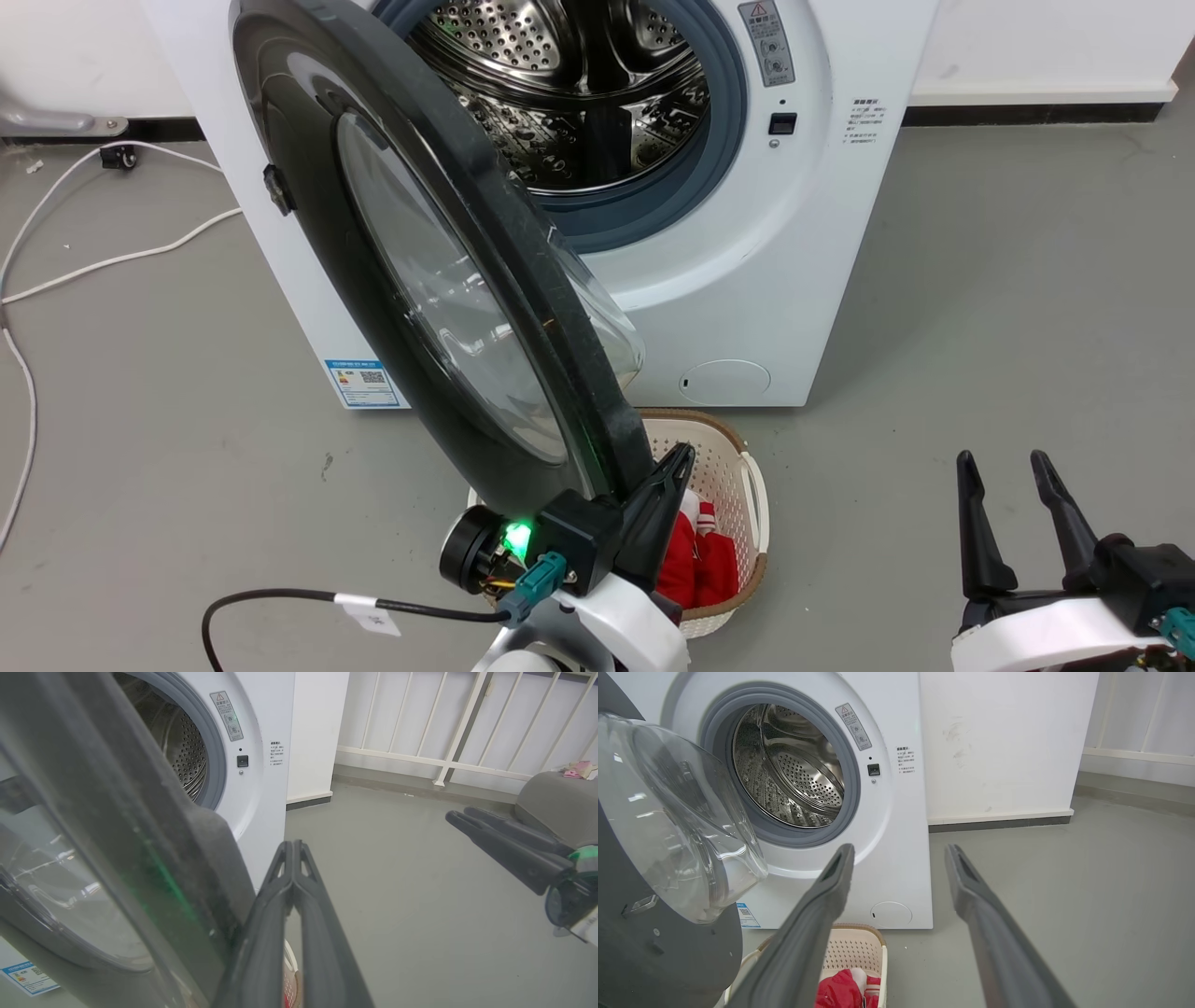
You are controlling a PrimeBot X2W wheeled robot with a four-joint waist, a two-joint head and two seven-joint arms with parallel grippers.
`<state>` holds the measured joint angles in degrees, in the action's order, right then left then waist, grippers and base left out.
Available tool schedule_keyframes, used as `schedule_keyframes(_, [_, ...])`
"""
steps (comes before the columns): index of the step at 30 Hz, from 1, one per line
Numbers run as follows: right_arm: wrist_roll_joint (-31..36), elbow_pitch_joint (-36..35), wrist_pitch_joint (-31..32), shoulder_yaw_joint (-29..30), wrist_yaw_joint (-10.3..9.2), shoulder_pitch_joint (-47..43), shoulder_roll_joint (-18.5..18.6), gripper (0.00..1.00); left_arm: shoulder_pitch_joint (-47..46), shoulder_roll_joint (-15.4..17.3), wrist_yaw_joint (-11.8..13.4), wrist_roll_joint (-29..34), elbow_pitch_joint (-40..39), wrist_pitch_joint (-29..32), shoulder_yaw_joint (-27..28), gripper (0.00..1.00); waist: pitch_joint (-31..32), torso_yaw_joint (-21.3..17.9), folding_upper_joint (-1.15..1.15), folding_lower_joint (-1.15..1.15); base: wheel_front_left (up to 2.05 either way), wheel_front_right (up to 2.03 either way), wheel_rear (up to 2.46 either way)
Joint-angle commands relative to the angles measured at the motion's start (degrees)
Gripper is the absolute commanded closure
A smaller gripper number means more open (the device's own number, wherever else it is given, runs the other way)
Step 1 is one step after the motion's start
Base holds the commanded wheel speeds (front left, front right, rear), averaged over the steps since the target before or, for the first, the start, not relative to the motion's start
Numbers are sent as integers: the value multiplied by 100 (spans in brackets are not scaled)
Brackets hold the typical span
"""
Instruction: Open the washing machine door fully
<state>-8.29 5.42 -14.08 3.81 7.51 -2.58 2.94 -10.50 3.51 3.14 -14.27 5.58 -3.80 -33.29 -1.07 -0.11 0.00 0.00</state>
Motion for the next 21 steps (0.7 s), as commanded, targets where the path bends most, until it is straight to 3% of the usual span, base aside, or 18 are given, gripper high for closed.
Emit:
schedule_keyframes(1, [-36, 17, 6, -18, -4, 53, -13, 0, 58, 139, 99, 30, 41, -21, 118, 100, 1, -6, 0, 0, 0, 0, 0])
schedule_keyframes(9, [-96, 54, 17, -33, -4, 69, -13, 0, 347, 454, 393, 109, -366, 121, 285, 100, -45, -37, 0, 0, 0, 0, 0])
schedule_keyframes(21, [-153, 71, 5, 82, -4, -32, -13, 0, 1266, 897, 975, 277, -1857, 572, 444, 100, -104, 229, 0, 0, 0, 0, 0])
